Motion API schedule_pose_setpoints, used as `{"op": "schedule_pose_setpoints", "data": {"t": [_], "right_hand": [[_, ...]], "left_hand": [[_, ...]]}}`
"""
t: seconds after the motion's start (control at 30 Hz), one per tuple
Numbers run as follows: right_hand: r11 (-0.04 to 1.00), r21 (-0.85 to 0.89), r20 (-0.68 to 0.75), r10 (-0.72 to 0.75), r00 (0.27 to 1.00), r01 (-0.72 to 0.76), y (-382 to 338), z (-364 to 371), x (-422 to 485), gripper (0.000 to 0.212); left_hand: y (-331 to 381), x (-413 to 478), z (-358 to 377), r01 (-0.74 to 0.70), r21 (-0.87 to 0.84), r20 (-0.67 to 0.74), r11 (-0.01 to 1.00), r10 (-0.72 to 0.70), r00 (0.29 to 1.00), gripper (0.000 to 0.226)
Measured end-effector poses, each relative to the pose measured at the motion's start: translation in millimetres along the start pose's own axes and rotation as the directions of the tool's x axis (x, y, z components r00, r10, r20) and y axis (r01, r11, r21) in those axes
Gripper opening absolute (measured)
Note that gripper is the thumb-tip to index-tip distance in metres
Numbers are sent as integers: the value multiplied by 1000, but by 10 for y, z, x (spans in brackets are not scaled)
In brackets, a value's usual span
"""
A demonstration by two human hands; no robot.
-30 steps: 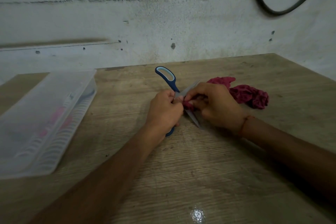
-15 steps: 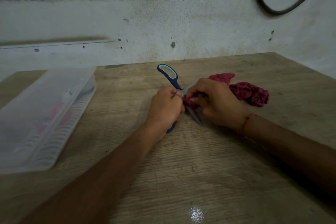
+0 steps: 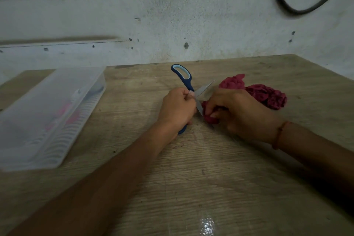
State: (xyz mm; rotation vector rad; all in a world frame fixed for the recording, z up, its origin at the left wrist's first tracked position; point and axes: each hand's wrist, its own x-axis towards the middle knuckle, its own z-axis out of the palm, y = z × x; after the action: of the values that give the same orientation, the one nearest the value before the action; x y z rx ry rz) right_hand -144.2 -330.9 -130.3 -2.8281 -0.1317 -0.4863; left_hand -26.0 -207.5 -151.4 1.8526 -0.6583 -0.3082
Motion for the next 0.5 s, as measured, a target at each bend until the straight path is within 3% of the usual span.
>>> {"op": "schedule_pose_setpoints", "data": {"t": [0.17,0.37,0.5], "right_hand": [[997,15,134,-78,988,76,-14,-117,-134,23],[999,-27,42,-38,998,40,12,-11,-27,16],[997,-16,153,-70,986,73,-11,-109,-110,21]], "left_hand": [[5,-7,-2,-31,32,-7,999,32,999,30],[3,4,10,-40,64,-14,997,41,999,30],[6,9,6,-38,64,-12,997,38,999,32]]}}
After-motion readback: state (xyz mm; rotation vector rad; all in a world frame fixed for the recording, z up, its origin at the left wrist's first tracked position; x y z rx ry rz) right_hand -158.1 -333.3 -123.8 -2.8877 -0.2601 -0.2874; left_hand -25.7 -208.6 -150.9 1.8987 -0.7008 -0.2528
